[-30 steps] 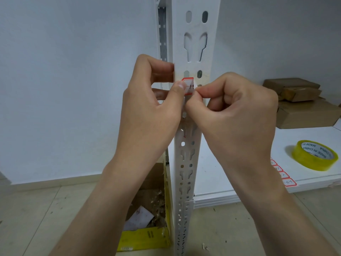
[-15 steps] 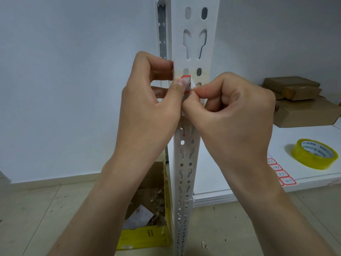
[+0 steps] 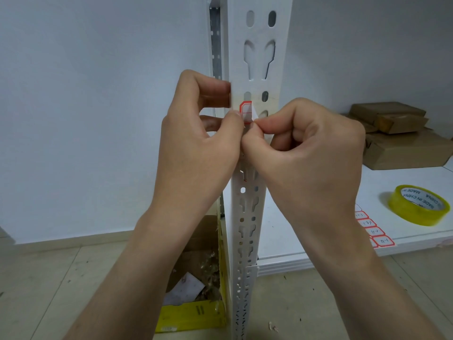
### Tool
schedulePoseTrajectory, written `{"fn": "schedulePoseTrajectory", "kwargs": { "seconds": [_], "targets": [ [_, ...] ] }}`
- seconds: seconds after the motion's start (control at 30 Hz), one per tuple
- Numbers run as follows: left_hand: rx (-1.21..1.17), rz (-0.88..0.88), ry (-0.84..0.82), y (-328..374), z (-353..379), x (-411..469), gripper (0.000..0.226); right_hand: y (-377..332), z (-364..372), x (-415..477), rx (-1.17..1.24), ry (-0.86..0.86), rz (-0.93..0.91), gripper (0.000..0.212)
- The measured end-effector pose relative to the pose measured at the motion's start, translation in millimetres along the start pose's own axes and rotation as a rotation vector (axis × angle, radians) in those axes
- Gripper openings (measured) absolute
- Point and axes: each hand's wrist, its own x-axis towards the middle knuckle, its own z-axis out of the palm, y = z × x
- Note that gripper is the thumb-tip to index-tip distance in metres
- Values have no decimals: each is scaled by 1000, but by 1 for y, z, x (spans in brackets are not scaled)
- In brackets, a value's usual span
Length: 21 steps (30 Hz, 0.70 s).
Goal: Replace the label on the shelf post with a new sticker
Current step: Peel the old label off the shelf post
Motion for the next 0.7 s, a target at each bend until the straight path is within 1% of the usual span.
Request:
{"fn": "schedulePoseTrajectory", "kwargs": {
  "seconds": [0.7],
  "targets": [
    [16, 5, -12, -1, -2, 2, 16, -3, -1, -1, 17, -28, -23, 16]
  ]
}}
